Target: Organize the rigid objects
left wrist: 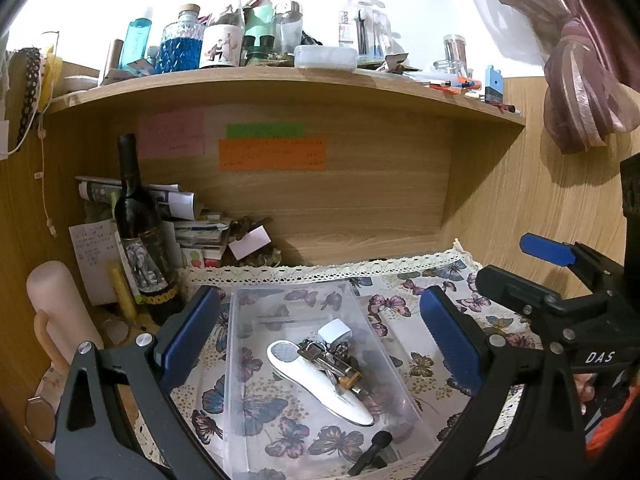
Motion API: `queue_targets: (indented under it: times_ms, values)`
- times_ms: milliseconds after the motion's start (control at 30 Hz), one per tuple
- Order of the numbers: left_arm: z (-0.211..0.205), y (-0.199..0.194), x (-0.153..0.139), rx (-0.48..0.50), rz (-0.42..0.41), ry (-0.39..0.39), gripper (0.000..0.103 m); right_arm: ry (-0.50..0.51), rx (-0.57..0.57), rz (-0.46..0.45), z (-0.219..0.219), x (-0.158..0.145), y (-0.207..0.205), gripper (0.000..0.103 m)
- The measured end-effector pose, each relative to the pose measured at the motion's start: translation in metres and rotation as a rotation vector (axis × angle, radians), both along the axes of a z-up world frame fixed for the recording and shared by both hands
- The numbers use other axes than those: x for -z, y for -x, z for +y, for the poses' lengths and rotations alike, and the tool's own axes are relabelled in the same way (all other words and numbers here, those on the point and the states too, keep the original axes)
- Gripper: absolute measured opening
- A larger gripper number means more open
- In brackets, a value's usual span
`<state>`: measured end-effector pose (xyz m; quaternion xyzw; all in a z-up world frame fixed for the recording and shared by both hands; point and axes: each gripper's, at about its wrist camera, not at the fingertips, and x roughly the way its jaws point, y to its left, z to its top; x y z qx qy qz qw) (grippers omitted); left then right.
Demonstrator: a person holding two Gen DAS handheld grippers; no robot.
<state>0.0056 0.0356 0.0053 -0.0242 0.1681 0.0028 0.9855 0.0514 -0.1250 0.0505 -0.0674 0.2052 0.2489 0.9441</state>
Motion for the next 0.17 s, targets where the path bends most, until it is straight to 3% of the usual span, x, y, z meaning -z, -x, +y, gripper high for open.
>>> queue_targets:
  times_ms: [167]
  values:
    - [0.0025,-0.0037,0.0018,-0.001,0.019,0.01,0.102,0.004,0.002,0.002,0.0024,0.0015,-0.0005,0.103]
